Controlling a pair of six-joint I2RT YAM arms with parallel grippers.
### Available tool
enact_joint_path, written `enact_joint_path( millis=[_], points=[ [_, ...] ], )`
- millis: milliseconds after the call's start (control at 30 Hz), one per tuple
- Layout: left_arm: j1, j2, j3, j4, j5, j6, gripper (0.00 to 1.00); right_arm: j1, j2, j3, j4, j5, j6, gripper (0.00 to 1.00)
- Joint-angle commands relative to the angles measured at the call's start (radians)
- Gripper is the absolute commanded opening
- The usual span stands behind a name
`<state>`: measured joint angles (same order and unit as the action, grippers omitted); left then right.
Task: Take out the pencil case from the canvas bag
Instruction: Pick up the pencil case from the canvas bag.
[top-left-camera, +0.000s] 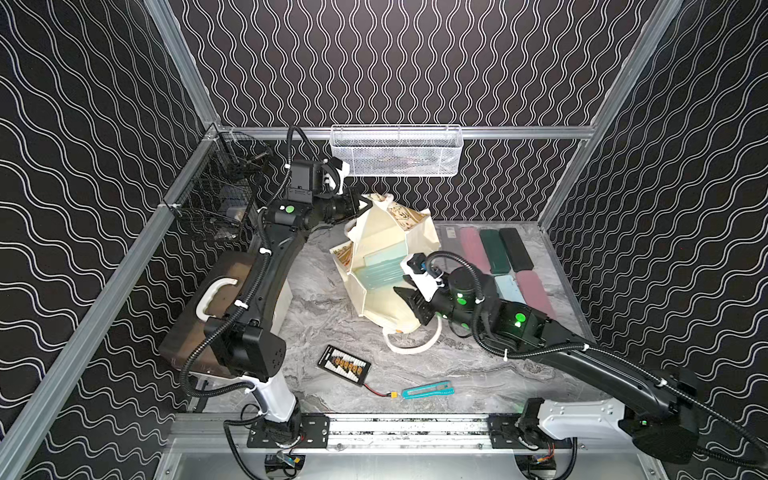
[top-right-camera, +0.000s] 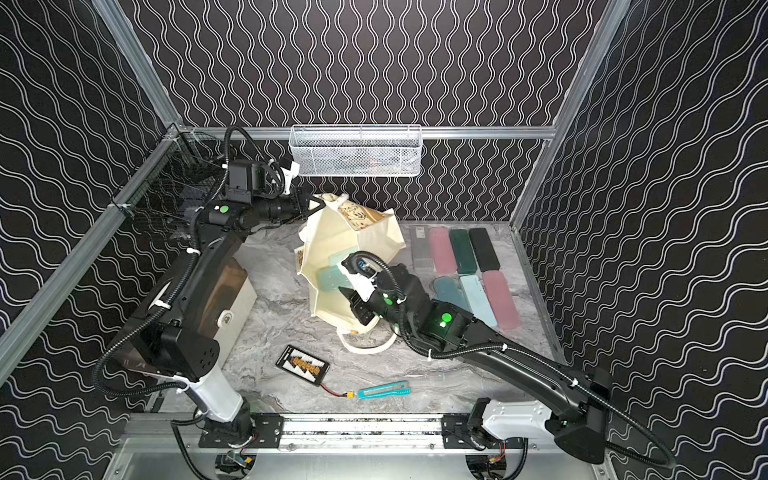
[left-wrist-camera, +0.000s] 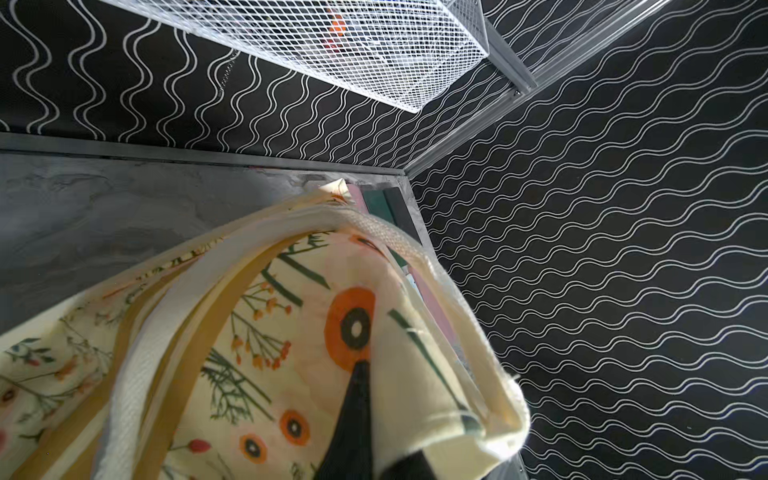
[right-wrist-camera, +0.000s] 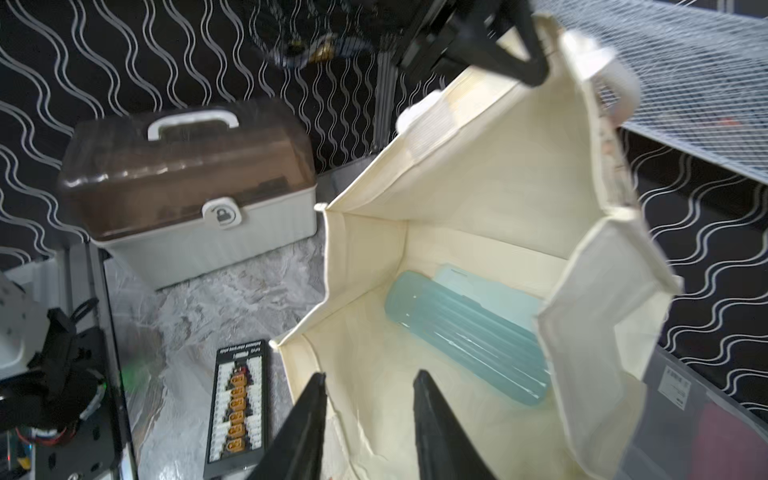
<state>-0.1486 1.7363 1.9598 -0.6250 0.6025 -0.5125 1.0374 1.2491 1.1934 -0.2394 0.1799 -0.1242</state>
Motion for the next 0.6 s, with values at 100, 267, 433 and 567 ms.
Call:
enact_joint_path(
  millis=[100,267,433,567],
  points=[
    [-0.026,-0.020,-0.032,0.065,-0.042,0.036,0.00,0.014,0.152,0.015,-0.059,0.108,0.032,0.34],
    [-0.040,-0.038,-0.065,0.077,-0.040,0.032,0.00,0.013,0.298,0.044,-0.078,0.196,0.121,0.33],
    [-0.042,-0.050,-0.064,0.056,-0.040,0.044,0.00,-0.001,0.405,0.067,-0.069,0.229,0.220,0.33],
    [-0.043,-0.070,-0.074,0.047,-0.044,0.052,0.00,-0.027,0.476,0.105,-0.084,0.236,0.288,0.33]
  ],
)
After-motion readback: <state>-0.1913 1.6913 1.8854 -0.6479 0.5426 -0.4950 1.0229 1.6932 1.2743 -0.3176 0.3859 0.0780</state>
